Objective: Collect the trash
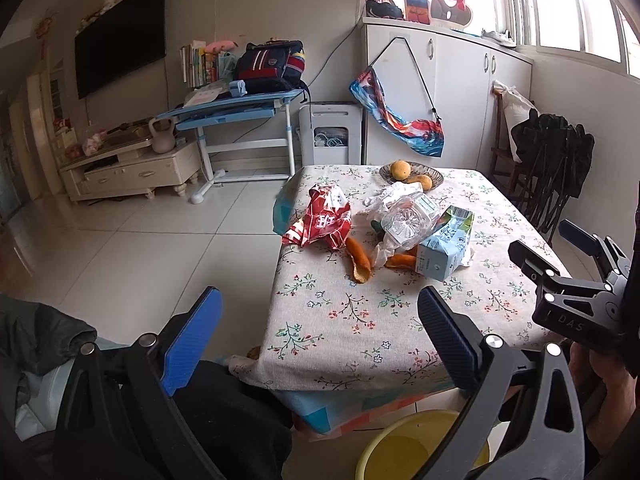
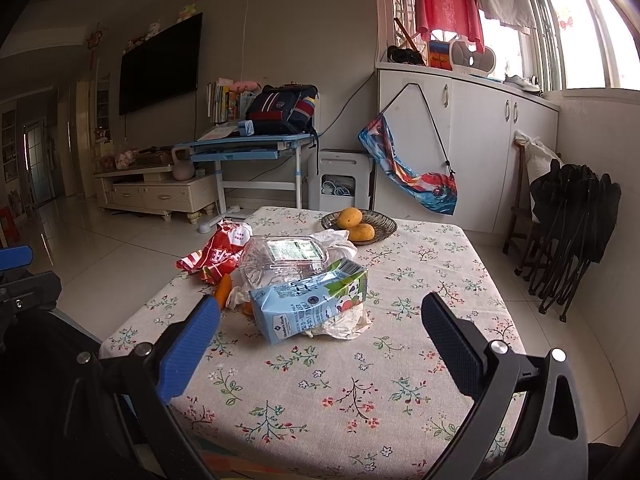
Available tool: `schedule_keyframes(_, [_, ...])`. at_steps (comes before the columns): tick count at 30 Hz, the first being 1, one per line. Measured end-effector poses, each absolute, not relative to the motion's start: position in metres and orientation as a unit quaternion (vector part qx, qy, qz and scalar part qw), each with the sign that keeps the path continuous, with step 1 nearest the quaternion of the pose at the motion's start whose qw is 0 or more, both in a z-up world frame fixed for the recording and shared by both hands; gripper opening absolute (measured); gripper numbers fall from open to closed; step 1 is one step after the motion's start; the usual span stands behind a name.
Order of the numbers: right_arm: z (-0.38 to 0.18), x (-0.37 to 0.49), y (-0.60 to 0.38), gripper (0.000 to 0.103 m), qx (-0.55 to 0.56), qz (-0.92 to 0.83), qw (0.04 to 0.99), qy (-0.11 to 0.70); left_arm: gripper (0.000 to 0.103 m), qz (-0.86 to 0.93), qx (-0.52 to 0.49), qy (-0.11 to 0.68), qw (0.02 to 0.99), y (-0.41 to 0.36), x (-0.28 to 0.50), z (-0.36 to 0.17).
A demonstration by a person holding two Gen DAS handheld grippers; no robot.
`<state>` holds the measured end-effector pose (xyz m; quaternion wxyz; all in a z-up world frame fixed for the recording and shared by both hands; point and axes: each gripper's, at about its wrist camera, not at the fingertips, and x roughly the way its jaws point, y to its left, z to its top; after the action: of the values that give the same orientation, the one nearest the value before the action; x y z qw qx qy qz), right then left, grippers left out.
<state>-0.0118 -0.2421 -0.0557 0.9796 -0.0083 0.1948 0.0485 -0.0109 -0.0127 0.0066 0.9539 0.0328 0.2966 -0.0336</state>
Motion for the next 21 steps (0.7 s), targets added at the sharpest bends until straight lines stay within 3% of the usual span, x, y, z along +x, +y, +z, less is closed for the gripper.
schedule_keyframes(21, [-0.0585, -0.0089, -0.2401, 0.097, -0.001, 0.053, 0.978, 0.200, 0.095, -0.034, 0.035, 0.295, 0.954, -0.0133, -0.0110, 0.0065])
